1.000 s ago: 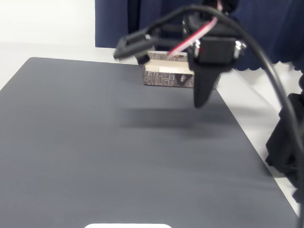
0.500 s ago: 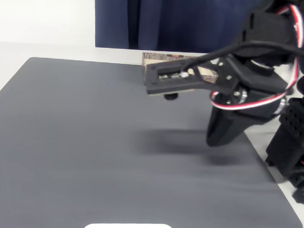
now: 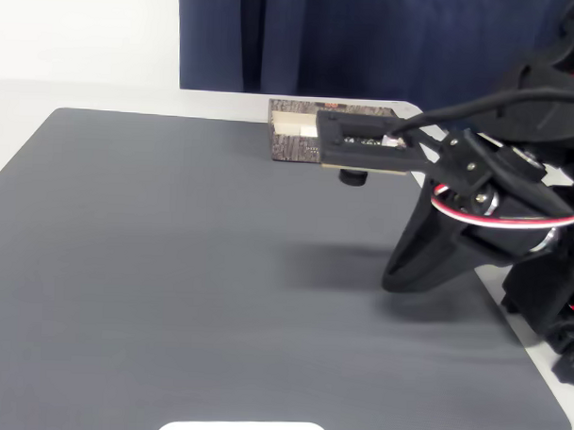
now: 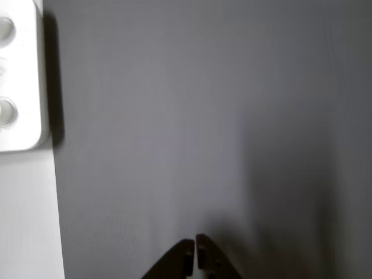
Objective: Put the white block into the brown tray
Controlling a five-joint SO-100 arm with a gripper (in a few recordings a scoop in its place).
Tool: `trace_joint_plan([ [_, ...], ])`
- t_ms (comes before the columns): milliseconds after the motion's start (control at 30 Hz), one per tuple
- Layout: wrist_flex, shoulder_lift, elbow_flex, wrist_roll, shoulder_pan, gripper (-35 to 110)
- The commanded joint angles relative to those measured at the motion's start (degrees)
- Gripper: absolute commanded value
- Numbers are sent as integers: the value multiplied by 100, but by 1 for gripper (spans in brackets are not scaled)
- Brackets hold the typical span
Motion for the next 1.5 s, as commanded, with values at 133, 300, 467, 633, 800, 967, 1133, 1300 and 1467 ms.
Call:
trace_joint_plan([
  [133, -413, 589, 483, 185, -53, 0],
  [300, -413, 967, 844, 343, -88, 0],
  [467, -422, 1477, 1283, 501, -97, 0],
  [633, -369, 1626, 1441, 431, -62, 0],
  [800, -185, 1635, 1450, -290, -26, 0],
  [967, 193, 1635, 1459, -439, -18, 0],
  [1133, 492, 1635, 1459, -422, -97, 0],
  [1300, 993, 1635, 1459, -193, -132, 0],
  [1467, 993, 1635, 1459, -334, -132, 0],
])
